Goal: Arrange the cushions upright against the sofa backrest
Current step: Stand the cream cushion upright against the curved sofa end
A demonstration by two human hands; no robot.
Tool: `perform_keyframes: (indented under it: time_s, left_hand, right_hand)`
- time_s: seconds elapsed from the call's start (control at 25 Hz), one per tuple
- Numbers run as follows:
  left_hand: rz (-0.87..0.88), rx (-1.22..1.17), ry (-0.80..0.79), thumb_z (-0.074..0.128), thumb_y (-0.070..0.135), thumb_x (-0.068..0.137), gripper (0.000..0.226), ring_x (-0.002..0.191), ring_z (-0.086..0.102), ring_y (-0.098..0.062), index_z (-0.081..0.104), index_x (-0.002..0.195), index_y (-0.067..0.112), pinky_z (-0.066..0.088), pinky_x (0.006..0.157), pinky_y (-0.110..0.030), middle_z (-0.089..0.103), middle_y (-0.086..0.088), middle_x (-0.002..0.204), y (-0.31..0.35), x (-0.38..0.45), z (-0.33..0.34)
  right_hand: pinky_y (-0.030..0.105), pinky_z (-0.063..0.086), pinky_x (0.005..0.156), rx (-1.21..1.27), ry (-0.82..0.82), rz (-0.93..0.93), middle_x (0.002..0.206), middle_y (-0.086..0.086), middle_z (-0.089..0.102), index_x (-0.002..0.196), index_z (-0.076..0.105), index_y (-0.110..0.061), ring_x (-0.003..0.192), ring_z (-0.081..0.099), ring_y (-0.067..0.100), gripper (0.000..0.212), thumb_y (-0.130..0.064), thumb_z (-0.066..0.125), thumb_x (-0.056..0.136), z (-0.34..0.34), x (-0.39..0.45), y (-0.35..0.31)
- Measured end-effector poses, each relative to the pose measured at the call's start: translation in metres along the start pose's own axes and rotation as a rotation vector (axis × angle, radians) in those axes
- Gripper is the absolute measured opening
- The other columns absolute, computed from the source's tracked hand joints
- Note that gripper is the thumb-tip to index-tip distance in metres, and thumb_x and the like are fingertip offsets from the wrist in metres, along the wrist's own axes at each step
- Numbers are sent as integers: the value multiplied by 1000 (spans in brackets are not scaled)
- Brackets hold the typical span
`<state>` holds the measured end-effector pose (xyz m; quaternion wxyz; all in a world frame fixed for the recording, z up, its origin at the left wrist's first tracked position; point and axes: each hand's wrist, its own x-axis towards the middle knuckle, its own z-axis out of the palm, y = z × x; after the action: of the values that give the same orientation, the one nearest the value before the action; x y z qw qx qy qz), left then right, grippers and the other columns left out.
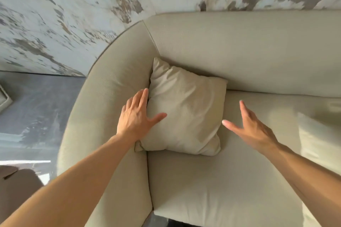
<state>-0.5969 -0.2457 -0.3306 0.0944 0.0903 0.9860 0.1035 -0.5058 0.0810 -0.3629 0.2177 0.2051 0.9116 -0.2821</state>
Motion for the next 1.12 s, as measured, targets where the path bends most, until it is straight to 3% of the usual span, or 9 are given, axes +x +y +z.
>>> perform_keyframes:
  time_s: [0.2, 0.32, 0.44, 0.6, 0.72, 0.96, 1.12]
  left_hand:
    - [-169, -42, -96, 42, 86, 73, 107, 139, 36, -27, 6, 156, 29, 38, 104, -45, 28, -3, 157, -1, 55, 71]
    - [-273, -89, -91, 39, 93, 66, 113, 133, 44, -31, 6, 155, 32, 41, 102, -46, 39, -6, 151, -2, 71, 92]
    - [-378, -308, -155, 52, 91, 59, 123, 135, 41, -33, 3, 155, 32, 37, 108, -45, 37, -9, 153, -5, 82, 97]
    - [-413, -502, -196, 72, 76, 59, 126, 138, 39, -27, 8, 156, 28, 35, 110, -38, 34, -2, 155, -8, 91, 91]
    - [-411, -548, -204, 76, 69, 61, 122, 134, 44, -26, 11, 155, 29, 38, 107, -36, 40, -1, 152, -2, 91, 88]
    - [-358, -662, -174, 82, 63, 59, 113, 120, 53, -21, 19, 149, 39, 45, 95, -33, 52, 4, 136, 13, 80, 80]
    - [-303, -772, -172, 87, 50, 61, 110, 115, 53, -18, 19, 147, 38, 44, 99, -33, 52, 10, 125, 26, 76, 70]
  right_hand:
    - [44, 25, 116, 284, -86, 96, 164, 5, 15, 157, -5, -29, 148, 23, 27, 105, -79, 46, 79, 63, 91, 17]
    - [50, 42, 104, 631, -122, 250, 159, -2, 29, 156, 5, -37, 141, 36, 28, 114, -80, 61, 66, 88, 118, 20]
    - [61, 43, 100, 850, -205, 259, 147, -11, 43, 148, 20, -46, 133, 45, 25, 108, -72, 74, 58, 100, 126, 22]
    - [69, 38, 98, 986, -283, 238, 142, -15, 44, 144, 23, -54, 130, 44, 25, 112, -62, 85, 51, 100, 128, 16]
    - [75, 33, 99, 971, -293, 221, 142, -15, 48, 142, 30, -50, 132, 44, 26, 116, -68, 87, 44, 94, 120, 8]
    - [71, 32, 101, 963, -204, 203, 125, -25, 60, 132, 41, -51, 123, 53, 18, 89, -60, 86, 55, 73, 92, 13]
    - [47, 42, 90, 981, -93, 108, 122, -26, 61, 141, 26, -48, 118, 56, 10, 104, -45, 90, 60, 48, 84, 15]
